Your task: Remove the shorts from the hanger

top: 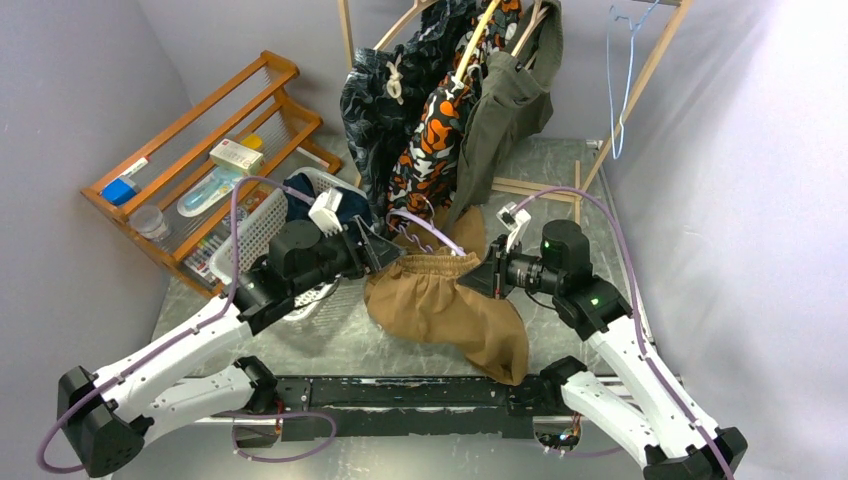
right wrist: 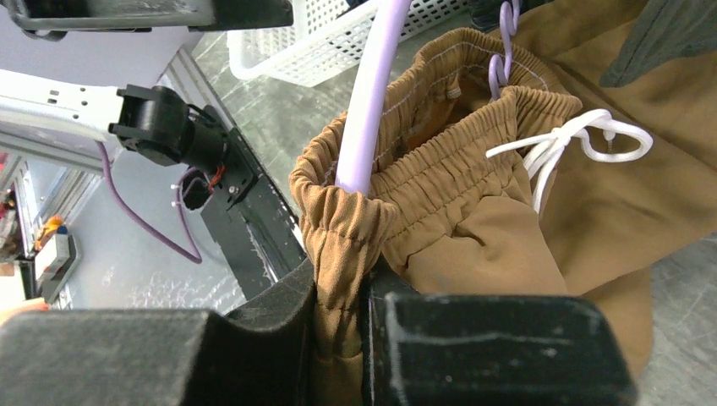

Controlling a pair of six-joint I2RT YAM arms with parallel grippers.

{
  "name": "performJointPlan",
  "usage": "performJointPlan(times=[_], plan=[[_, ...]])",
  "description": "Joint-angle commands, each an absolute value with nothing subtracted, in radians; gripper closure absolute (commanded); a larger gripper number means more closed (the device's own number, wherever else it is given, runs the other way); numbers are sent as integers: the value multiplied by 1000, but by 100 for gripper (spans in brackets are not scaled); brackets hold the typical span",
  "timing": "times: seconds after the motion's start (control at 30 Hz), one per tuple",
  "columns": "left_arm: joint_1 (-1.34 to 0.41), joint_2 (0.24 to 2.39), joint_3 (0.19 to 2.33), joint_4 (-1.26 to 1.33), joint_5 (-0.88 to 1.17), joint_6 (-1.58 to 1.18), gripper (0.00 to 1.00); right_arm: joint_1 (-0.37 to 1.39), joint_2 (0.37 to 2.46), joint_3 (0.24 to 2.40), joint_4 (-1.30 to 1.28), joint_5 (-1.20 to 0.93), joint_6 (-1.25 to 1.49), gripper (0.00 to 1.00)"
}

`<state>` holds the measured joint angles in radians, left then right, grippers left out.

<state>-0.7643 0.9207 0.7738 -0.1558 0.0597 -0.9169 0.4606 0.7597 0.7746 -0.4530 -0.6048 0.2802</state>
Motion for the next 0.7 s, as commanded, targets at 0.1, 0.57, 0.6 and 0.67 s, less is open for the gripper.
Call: performJointPlan(times=[0.1, 0.57, 0.6, 0.67], plan=[[-823, 1042, 761, 244, 89, -1126, 24, 468, 725, 738, -326, -631, 323, 100], [-970, 1289, 879, 361, -61, -1268, 35, 469, 683, 719, -327, -726, 288, 100], [-972, 1291, 868, 375, -64, -1273, 39, 469, 682, 725, -330, -729, 282, 100], [-972, 1285, 862, 362, -79, -1274, 46, 469, 680, 736, -340, -735, 272, 100]])
